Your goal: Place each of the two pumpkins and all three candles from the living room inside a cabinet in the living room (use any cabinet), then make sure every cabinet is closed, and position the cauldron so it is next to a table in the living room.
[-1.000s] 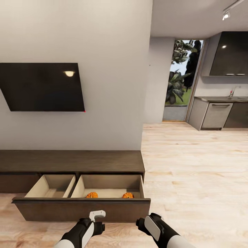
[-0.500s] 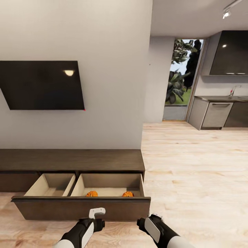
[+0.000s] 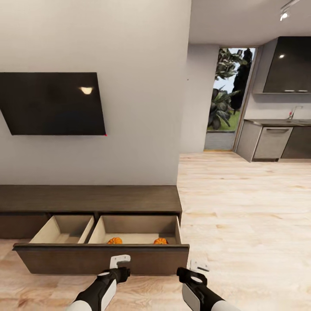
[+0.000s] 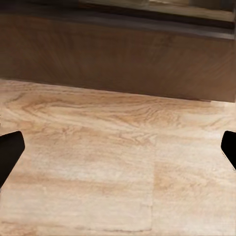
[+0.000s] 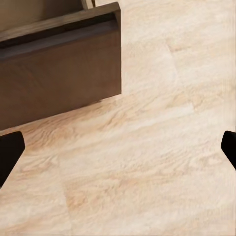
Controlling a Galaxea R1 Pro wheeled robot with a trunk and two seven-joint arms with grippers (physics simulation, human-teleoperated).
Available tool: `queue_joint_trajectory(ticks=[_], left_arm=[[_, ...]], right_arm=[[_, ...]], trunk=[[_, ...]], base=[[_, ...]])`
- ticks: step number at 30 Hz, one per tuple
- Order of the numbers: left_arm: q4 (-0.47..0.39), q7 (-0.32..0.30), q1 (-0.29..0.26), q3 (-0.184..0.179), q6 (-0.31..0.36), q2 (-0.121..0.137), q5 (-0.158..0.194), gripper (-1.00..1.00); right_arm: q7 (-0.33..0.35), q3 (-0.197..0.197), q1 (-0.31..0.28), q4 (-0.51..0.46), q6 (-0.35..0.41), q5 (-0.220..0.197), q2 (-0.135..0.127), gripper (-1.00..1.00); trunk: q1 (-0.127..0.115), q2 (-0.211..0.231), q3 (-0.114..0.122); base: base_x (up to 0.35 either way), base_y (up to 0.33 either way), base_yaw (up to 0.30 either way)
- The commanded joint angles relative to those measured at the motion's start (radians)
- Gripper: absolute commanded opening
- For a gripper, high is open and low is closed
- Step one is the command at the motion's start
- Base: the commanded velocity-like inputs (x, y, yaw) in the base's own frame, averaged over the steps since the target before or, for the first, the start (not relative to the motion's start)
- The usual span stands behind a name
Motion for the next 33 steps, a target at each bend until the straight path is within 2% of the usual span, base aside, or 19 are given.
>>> queue_joint_trajectory(ticks=[1,4,10,15,19,27,33], left_arm=[[0.000,0.001,0.000,0.000,-0.013,0.001,0.000,1.00],[-0.001,0.002,-0.001,-0.002,-0.043,0.002,0.000,1.00],[0.017,0.000,-0.001,-0.013,-0.137,0.007,0.000,1.00],[0.042,-0.002,-0.001,-0.020,-0.183,0.026,-0.002,1.00],[0.047,-0.002,-0.001,-0.022,-0.196,0.030,-0.010,1.00],[0.053,-0.003,0.000,-0.022,-0.245,0.030,-0.034,1.00],[0.056,-0.004,0.000,-0.022,-0.255,0.031,-0.037,1.00]], right_arm=[[0.000,0.001,0.000,0.011,-0.013,0.014,0.000,1.00],[0.000,0.000,0.000,0.023,-0.051,0.043,0.000,1.00],[0.008,0.002,-0.001,0.029,-0.098,0.065,0.000,1.00],[0.070,0.002,-0.001,0.031,-0.144,0.069,0.000,1.00],[0.122,0.003,-0.001,0.031,-0.172,0.070,0.000,1.00],[0.142,0.052,0.000,0.041,-0.183,0.070,0.000,1.00],[0.196,0.105,0.000,0.051,-0.184,0.068,0.000,1.00]], trunk=[[0.004,-0.007,-0.003],[0.015,-0.028,-0.013],[0.038,-0.070,-0.031],[0.058,-0.105,-0.047],[0.073,-0.133,-0.060],[0.104,-0.189,-0.085],[0.127,-0.231,-0.103]], base=[[0.000,0.000,0.000],[0.000,0.000,0.000],[0.000,0.000,0.000],[0.000,0.000,0.000],[0.000,0.000,0.000],[0.000,0.000,0.000],[0.000,0.000,0.000]])
